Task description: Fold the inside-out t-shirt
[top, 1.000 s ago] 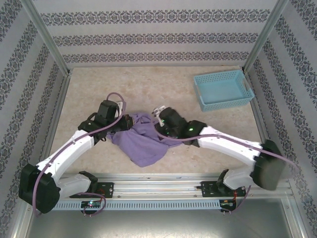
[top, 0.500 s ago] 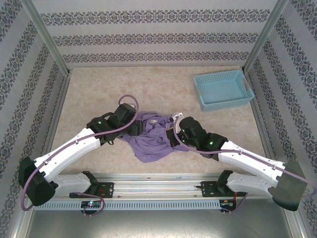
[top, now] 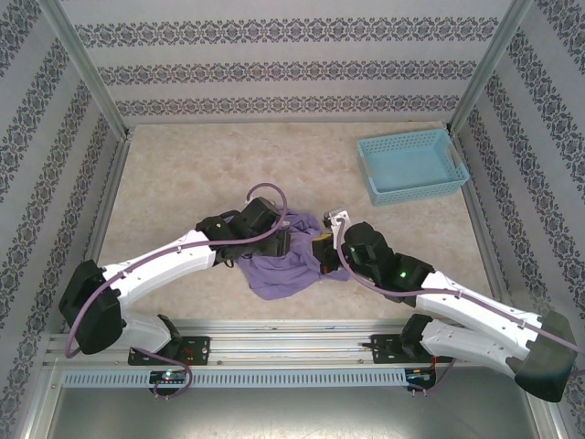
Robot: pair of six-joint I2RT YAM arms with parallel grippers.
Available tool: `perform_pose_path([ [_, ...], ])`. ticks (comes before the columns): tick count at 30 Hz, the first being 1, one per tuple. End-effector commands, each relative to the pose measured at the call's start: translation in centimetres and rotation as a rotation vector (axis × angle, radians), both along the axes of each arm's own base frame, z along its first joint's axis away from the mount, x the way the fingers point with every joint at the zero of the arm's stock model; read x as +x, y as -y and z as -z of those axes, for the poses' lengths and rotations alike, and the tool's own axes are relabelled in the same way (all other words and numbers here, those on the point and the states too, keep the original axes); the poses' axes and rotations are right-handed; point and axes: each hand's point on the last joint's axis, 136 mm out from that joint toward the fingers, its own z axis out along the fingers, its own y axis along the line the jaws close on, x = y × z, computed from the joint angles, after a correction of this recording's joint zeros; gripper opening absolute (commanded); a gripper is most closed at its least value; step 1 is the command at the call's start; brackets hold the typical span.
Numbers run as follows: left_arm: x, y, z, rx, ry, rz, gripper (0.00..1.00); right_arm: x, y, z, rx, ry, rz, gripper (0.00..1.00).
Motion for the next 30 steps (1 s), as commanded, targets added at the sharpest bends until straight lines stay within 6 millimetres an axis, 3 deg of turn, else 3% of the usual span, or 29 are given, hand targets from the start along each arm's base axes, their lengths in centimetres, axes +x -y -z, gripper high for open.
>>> perform_pose_path([
  [1, 0.5, 2.0, -2.2, -0.135, 0.051, -0.001, 0.68, -0.6, -0.3, 1.5, -0.031, 0.002, -0.026, 0.0],
  [4, -0.1, 2.5, -2.2, -0.185, 0.024, 0.002, 0.68, -1.0, -0.5, 2.5, -0.04, -0.014, -0.033, 0.0],
  [9, -0.5, 2.0, 0.8, -0.119, -0.062, -0.028, 0.59, -1.6, -0.9, 2.0, -0.003, -0.007, -0.058, 0.0],
  [18, -0.5, 0.6, 1.8, -0.049, -0.061, -0.063, 0.17, -2.4, -1.2, 3.5, -0.035, -0.047, -0.102, 0.0],
  [20, -0.8, -0.1, 2.1, -0.028, -0.065, -0.07, 0.08, -2.5, -1.2, 3.6, -0.049, -0.054, -0.106, 0.04],
  [22, -1.4, -0.8, 2.5, -0.013, -0.07, -0.07, 0.0, -2.6, -1.3, 3.4, -0.059, -0.06, -0.119, 0.14],
  [27, -3.3, -3.1, 3.1, 0.008, -0.069, -0.07, 0.0, -1.1, 0.5, 1.4, -0.093, -0.114, -0.036, 0.42],
  [30, -4.4, -3.8, 3.0, -0.015, -0.055, -0.045, 0.0, 0.7, 1.5, 0.6, -0.079, -0.193, 0.037, 0.44],
])
